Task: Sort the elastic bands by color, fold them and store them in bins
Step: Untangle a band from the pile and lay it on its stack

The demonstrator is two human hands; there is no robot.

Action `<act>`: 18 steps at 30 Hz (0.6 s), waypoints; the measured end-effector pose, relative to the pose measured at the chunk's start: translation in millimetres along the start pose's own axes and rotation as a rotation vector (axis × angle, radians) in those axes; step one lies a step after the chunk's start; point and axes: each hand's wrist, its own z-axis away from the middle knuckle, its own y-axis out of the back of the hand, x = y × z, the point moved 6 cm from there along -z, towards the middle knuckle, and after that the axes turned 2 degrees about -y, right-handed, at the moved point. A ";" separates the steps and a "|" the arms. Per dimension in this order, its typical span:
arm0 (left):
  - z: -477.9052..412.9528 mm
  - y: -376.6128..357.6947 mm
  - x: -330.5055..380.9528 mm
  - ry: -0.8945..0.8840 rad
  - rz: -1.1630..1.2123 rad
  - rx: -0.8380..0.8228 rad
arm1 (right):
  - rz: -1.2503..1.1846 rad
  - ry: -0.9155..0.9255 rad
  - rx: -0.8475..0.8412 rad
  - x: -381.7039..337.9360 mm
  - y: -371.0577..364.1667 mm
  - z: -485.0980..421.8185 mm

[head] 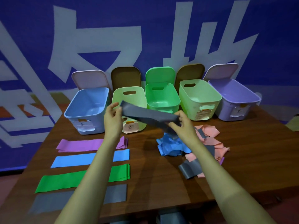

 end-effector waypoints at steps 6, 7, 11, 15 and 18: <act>-3.0 20.9 -29.7 0.091 -0.098 -0.043 | 0.431 -0.058 -0.271 2.0 4.9 -1.1; -4.1 24.0 -28.6 0.095 -0.088 -0.024 | 0.460 -0.074 -0.307 4.8 5.3 0.2; -4.4 26.5 -9.5 0.019 -0.049 -0.017 | 0.425 -0.138 -0.359 15.4 3.1 4.2; 0.3 12.2 24.4 -0.155 -0.039 -0.172 | 0.586 -0.192 -0.467 28.7 -4.4 7.7; 1.0 -0.4 44.2 -0.210 -0.031 -0.325 | 0.640 -0.200 -0.521 28.6 -13.2 9.2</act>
